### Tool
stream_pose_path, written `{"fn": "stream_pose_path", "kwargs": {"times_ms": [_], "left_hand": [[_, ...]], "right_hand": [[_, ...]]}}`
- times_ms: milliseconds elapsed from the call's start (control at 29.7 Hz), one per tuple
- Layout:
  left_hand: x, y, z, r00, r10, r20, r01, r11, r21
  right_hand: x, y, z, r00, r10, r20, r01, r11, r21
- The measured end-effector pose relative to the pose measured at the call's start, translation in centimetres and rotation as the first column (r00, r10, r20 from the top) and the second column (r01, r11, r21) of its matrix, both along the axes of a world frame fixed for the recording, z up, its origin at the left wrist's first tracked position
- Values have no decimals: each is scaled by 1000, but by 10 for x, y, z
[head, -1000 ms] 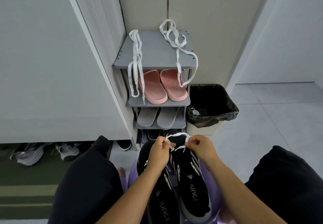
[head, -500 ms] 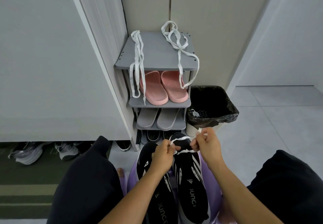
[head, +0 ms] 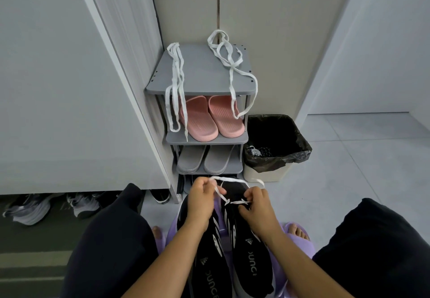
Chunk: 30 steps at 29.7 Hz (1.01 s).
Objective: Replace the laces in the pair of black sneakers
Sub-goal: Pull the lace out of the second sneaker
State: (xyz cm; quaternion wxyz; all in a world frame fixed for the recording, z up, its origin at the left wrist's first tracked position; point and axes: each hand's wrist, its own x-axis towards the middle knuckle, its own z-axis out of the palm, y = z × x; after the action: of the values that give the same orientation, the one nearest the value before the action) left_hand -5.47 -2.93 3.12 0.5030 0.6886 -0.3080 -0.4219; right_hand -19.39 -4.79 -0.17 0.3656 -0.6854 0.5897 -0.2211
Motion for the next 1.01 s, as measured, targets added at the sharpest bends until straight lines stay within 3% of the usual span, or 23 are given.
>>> {"fn": "stream_pose_path", "kwargs": {"times_ms": [101,202,303,371,472,641,708,775,843,877,944,1011], "left_hand": [[27,-14,26,967,212,-140,-224,971,-80],[36,-12,34,984,109,-142,-114,993,-24],[16,1,17,963,-267,29,261,956,138],[8,6,0,840,-487,239,440,870,223],[6,7,-4,720,-522,458,448,853,268],[9,4,-5,640,-559,527,438,829,347],[9,1,4,807,-463,366,386,883,268],[22,-5,23,975,-216,55,209,971,112],[41,-11,46,986,13,-166,-13,1000,2],[48,-12,52,986,58,-154,-62,998,-23],[48,-9,57,995,48,-87,-51,998,-32],[35,-3,51,976,-23,-215,18,1000,-25]], "right_hand": [[-3,-2,3,999,-29,32,28,999,35],[-4,-1,3,999,-35,9,35,999,34],[-4,-1,3,999,-32,-15,33,999,40],[-4,-2,2,999,-26,-22,27,999,37],[-4,-3,2,1000,-16,-20,17,999,42],[-4,-3,3,1000,-19,-18,20,998,55],[-4,-2,4,999,-28,-34,30,998,56],[-5,-2,4,999,-29,-33,31,998,60],[-6,-1,4,999,-29,-27,30,997,65],[-6,-1,3,999,-29,-25,30,997,64],[-6,-1,3,999,-30,-16,31,998,59],[-5,0,3,999,-33,-7,34,998,54]]}}
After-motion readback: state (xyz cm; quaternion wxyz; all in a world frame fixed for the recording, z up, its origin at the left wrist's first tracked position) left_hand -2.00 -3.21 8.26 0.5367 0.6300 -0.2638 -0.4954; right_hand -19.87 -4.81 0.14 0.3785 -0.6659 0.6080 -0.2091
